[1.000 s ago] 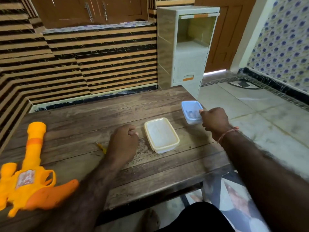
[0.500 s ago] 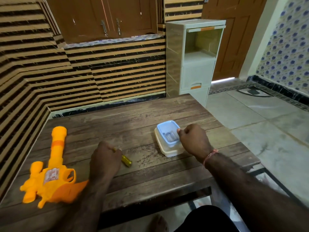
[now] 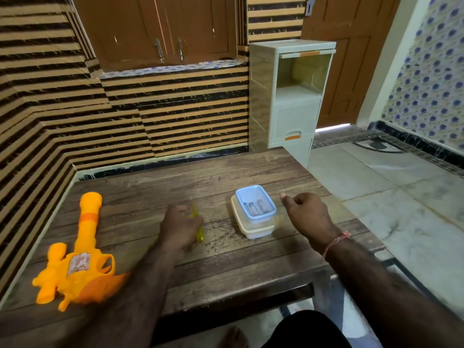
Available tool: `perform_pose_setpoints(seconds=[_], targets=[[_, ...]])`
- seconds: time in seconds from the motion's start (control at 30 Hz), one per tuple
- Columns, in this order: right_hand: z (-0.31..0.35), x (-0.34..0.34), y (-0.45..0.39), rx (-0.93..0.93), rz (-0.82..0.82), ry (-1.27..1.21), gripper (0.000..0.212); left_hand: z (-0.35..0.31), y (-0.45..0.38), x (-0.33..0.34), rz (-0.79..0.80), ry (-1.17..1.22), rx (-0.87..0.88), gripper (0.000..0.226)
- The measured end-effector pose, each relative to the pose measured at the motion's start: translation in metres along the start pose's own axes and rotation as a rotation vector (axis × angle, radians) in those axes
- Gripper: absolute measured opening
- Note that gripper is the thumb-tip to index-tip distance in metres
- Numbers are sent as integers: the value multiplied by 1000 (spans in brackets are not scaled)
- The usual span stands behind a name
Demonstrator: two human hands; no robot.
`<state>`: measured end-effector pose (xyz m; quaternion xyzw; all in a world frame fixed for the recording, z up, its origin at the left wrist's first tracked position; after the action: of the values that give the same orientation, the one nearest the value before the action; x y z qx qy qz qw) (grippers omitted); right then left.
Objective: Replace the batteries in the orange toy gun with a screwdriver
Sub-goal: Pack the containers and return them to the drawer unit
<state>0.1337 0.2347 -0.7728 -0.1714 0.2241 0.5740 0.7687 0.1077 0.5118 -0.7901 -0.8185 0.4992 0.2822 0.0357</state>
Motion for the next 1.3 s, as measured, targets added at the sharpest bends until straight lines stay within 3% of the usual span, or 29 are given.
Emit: perform_pose_setpoints(seconds=[0.07,0.17,0.3,0.43,0.53,0.6,0.7,0.8,1.03,1.3], targets=[[-3,3,-3,43,22,-81,48,-10,7,16,136,323,-101,5],[0,12,-4,105,116,-238,60,-20,16,42,255,490,-245,12],[6,26,-4,174,287,-357,52,-28,20,67,230,519,-292,23],[2,43,-6,201,295,-326,65,-37,26,79,199,543,-279,19],[7,53,0,206,288,-366,37,-41,27,84,215,559,-274,19],[9,59,5,218,244,-421,31,-41,28,84,220,587,-273,24],[11,63,14,253,198,-504,38,-41,36,81,218,587,-234,21],[14,62,25,309,281,-669,44,-41,46,71,205,595,-170,23],[47,59,60,265,373,-741,71,-48,81,29,147,619,-112,22],[96,41,76,95,499,-800,34,-72,85,-12,132,661,-12,19]])
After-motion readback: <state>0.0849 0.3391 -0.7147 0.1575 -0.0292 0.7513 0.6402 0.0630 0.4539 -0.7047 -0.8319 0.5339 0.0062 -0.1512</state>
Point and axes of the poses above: each hand's wrist, its own y-axis away from the middle knuckle, its own x-axis out of the palm, z = x × y, the point moved 3 cm from there along -y, towards the middle knuckle, and after that the axes turned 2 degrees about -z, right-handed, at the moved point
